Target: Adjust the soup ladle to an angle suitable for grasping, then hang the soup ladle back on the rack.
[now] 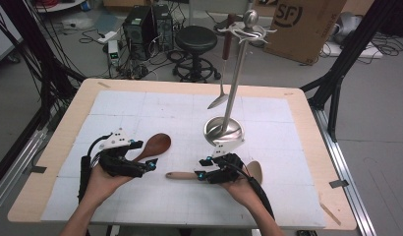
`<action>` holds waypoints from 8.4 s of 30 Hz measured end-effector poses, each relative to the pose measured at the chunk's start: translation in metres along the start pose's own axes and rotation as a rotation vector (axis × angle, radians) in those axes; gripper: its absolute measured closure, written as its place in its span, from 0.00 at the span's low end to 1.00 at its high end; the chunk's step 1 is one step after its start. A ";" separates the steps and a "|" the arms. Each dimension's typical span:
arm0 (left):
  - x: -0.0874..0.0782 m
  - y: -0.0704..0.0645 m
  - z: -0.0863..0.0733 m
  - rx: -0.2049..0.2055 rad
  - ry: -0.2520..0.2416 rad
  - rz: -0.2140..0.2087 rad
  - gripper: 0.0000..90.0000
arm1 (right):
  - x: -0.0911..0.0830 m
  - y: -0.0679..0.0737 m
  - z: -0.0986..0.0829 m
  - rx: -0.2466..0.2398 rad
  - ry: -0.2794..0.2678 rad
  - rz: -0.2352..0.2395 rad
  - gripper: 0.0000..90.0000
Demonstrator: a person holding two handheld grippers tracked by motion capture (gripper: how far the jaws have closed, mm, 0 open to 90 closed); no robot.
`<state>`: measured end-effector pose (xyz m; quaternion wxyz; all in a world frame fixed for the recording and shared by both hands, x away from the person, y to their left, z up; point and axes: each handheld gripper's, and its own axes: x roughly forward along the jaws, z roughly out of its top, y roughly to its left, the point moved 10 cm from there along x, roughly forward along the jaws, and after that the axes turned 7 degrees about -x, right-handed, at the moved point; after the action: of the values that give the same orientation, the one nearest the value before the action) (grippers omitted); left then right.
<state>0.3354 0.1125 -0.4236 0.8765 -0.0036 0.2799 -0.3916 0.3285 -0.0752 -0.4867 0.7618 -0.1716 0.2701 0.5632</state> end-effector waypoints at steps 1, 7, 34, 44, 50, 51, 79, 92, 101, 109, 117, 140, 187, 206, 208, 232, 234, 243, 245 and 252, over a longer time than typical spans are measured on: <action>0.000 0.000 0.000 -0.001 0.000 0.000 0.18 | 0.001 0.001 -0.001 0.002 0.003 0.002 0.59; 0.000 0.000 0.000 0.000 -0.001 0.001 0.18 | 0.007 0.005 -0.007 -0.009 0.027 0.017 0.59; 0.001 -0.001 -0.001 0.004 0.003 -0.006 0.18 | 0.016 0.004 -0.024 -0.054 0.115 -0.005 0.72; 0.001 -0.001 -0.001 -0.001 0.001 -0.005 0.18 | 0.015 0.005 -0.023 -0.093 0.121 -0.004 0.75; 0.002 -0.001 -0.001 0.000 0.003 -0.006 0.18 | 0.014 0.005 -0.022 -0.103 0.122 -0.001 0.76; 0.002 -0.001 -0.001 0.000 0.002 -0.005 0.18 | 0.014 0.005 -0.022 -0.104 0.122 -0.003 0.76; 0.004 -0.002 -0.003 0.001 0.006 -0.012 0.18 | 0.011 -0.003 -0.026 -0.096 0.151 -0.046 0.78; 0.006 -0.003 -0.005 -0.007 0.011 -0.023 0.19 | 0.000 -0.002 -0.012 -0.071 0.071 -0.040 0.82; 0.008 -0.006 -0.006 -0.012 0.015 -0.033 0.21 | -0.008 0.006 0.006 -0.088 0.005 -0.036 0.82; 0.014 -0.018 -0.008 0.010 0.037 -0.069 0.26 | -0.013 0.011 0.021 -0.086 -0.063 -0.031 0.82; 0.020 -0.032 -0.010 0.035 0.052 -0.108 0.32 | -0.011 0.018 0.032 -0.093 -0.098 -0.022 0.81; 0.022 -0.044 -0.010 0.051 0.057 -0.146 0.36 | -0.005 0.023 0.035 -0.039 -0.107 0.029 0.77; 0.020 -0.038 -0.007 0.053 0.046 -0.125 0.34 | -0.073 -0.003 0.084 0.146 -0.437 0.106 0.85; 0.016 -0.029 -0.006 0.044 0.031 -0.106 0.33 | -0.105 -0.027 0.111 0.111 -0.479 -0.019 0.85; 0.015 -0.029 -0.006 0.047 0.033 -0.104 0.33 | -0.108 -0.029 0.113 0.103 -0.482 -0.026 0.85; 0.012 -0.019 -0.004 0.028 0.018 -0.076 0.27 | -0.128 -0.050 0.147 0.042 -0.459 -0.088 0.85; 0.012 -0.018 -0.004 0.028 0.015 -0.077 0.27 | -0.130 -0.051 0.151 0.033 -0.458 -0.093 0.85; 0.011 -0.019 -0.004 0.029 0.014 -0.079 0.27 | -0.139 -0.060 0.166 0.024 -0.452 -0.119 0.85; 0.012 -0.019 -0.004 0.029 0.013 -0.079 0.27 | -0.141 -0.062 0.168 0.022 -0.451 -0.124 0.85; 0.012 -0.020 -0.004 0.029 0.014 -0.078 0.27 | -0.147 -0.071 0.175 0.022 -0.445 -0.144 0.85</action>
<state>0.3263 0.0913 -0.4284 0.8585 0.0007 0.2800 -0.4295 0.4014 -0.1107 -0.2619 0.8427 -0.0536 0.0886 0.5284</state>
